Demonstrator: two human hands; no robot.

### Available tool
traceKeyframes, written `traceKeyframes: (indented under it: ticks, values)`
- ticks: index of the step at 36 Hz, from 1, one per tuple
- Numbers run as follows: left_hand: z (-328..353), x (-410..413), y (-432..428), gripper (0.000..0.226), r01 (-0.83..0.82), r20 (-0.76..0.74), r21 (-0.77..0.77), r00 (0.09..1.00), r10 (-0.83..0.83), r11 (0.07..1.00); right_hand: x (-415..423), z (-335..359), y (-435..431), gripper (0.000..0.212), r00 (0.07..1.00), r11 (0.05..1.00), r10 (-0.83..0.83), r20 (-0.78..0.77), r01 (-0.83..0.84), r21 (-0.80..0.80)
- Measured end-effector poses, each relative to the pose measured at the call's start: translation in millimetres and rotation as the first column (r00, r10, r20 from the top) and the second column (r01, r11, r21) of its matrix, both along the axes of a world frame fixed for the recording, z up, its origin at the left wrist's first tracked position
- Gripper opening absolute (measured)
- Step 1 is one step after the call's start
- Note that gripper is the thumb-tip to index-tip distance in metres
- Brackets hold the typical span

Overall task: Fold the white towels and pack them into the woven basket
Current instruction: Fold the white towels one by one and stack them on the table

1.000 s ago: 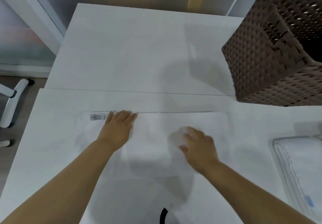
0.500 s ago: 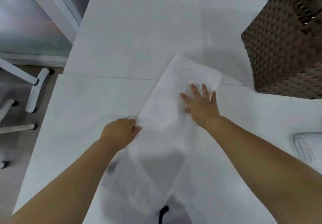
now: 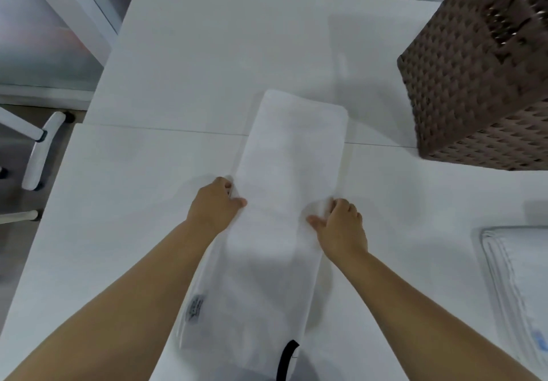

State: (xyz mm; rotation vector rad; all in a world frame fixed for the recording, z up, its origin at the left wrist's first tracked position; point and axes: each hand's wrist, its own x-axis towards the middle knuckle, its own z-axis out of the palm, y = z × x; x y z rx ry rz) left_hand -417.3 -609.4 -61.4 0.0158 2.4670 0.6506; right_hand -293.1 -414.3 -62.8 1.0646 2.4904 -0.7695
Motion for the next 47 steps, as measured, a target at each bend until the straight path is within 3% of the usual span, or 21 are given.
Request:
traceKeyframes:
  ticks: [2, 5, 12, 16, 20, 26, 28, 31, 36, 38, 42, 47]
  values:
    - [1.2, 0.3, 1.7, 0.027, 0.024, 0.021, -0.035, 1.0, -0.023, 0.999, -2.8, 1.3, 1.4, 0.054, 0.996, 0.989, -0.091, 0.017, 0.093, -0.112]
    - [2.8, 4.1, 1.4, 0.025, 0.045, 0.075, -0.032, 0.996, -0.042, 0.998, -3.5, 3.8, 3.8, 0.047, 0.995, 0.981, -0.084, 0.044, 0.091, -0.169]
    - [11.1, 30.1, -11.7, 0.011, -0.095, 0.108, 0.15, 0.991, 0.08, 0.984, 7.1, 5.0, 7.3, 0.024, 0.986, 0.924, -0.165, 0.005, 0.157, -0.35]
    - [23.7, 44.8, -22.4, 0.024, -0.182, 0.085, 0.271, 0.983, 0.165, 0.945, 23.4, 10.8, 5.5, 0.023, 0.95, 0.858, -0.3, -0.083, 0.231, -0.458]
    - [43.6, 56.8, -35.8, 0.032, -0.311, 0.147, 0.469, 0.95, 0.275, 0.826, 38.6, 26.1, 2.8, 0.042, 0.89, 0.787, -0.423, -0.169, 0.269, -0.556]
    - [78.2, 73.0, -51.1, 0.043, -0.173, 0.015, 0.623, 0.978, 0.21, 0.763, 53.3, 65.9, -5.5, 0.038, 0.822, 0.787, -0.429, -0.374, 0.136, -0.602]
    - [92.5, 77.5, -56.0, 0.04, -0.129, -0.017, 0.652, 0.983, 0.184, 0.747, 57.4, 82.8, -9.0, 0.037, 0.815, 0.807, -0.376, -0.441, 0.055, -0.588]
    - [114.5, 83.6, -61.4, 0.046, -0.045, -0.101, 0.641, 0.985, 0.143, 0.766, 64.9, 107.6, -16.0, 0.062, 0.828, 0.848, -0.235, -0.51, -0.082, -0.524]
    - [145.6, 92.9, -65.0, 0.082, 0.132, -0.309, 0.441, 0.951, 0.012, 0.888, 73.1, 142.0, -30.2, 0.077, 0.861, 0.967, 0.169, -0.48, -0.24, -0.09]
    - [158.1, 100.2, -67.4, 0.075, 0.194, -0.412, 0.365, 0.911, -0.029, 0.91, 76.2, 154.2, -34.3, 0.069, 0.859, 0.969, 0.236, -0.454, -0.246, 0.038]
    - [174.8, 112.3, -72.9, 0.038, 0.293, -0.568, 0.282, 0.818, -0.087, 0.914, 85.5, 173.1, -34.7, 0.045, 0.85, 0.939, 0.322, -0.417, -0.232, 0.253]
    - [179.9, 125.3, -83.9, 0.028, 0.336, -0.605, 0.294, 0.79, -0.098, 0.895, 108.5, 188.5, -32.0, 0.031, 0.755, 0.968, 0.248, -0.608, -0.214, 0.13]
